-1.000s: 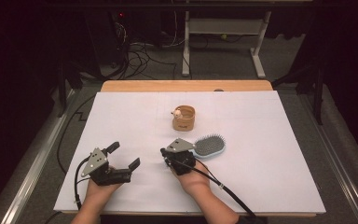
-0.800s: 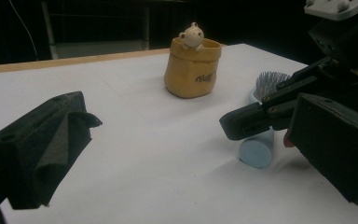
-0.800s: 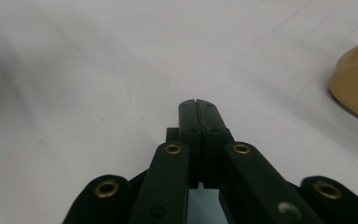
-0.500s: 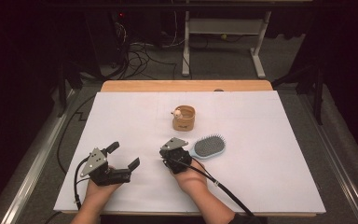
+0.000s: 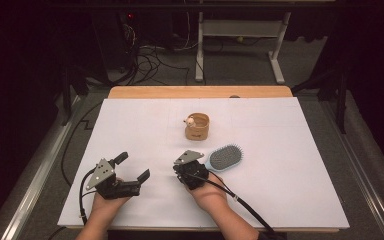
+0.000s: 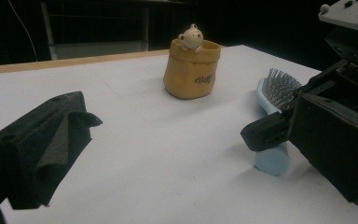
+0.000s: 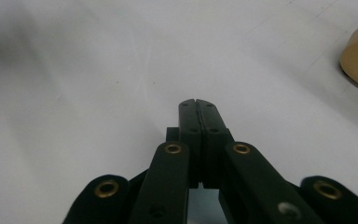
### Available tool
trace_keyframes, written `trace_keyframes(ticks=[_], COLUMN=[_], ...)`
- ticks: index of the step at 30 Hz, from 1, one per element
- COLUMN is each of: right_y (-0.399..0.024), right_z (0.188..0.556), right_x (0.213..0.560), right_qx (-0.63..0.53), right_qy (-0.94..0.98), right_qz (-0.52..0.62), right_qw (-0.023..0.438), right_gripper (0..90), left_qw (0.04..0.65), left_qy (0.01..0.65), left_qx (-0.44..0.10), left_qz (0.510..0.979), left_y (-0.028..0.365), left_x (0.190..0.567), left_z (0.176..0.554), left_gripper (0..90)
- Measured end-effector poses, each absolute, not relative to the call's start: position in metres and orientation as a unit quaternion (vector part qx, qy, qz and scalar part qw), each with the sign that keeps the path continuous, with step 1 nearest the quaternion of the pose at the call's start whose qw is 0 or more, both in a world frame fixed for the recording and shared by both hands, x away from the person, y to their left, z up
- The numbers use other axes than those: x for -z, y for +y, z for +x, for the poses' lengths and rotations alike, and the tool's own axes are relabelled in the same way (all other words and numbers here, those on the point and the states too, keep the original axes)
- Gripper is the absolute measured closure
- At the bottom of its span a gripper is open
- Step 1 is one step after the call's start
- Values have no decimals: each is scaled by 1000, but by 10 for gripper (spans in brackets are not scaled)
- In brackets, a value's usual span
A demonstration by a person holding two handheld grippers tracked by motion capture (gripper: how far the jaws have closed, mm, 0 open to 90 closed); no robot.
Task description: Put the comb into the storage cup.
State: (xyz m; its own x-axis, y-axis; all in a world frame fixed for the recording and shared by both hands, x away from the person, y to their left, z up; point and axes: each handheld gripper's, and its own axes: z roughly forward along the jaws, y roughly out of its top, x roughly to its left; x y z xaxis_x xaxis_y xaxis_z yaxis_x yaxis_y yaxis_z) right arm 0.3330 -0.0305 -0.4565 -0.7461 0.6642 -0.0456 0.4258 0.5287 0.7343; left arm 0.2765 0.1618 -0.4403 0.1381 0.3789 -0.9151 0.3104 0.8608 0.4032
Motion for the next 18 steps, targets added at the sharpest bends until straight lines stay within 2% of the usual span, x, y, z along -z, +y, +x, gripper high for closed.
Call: trace_keyframes(ticks=[18], right_y=[-70], right_z=[306], right_x=[457], right_qx=[-331], right_qy=[888], right_qz=[287], right_qw=[137], right_gripper=[900], left_qw=[704], left_qy=[658], left_qx=[-28], left_qz=[264], left_y=[161], left_x=[442], left_z=[277], left_gripper=[4])
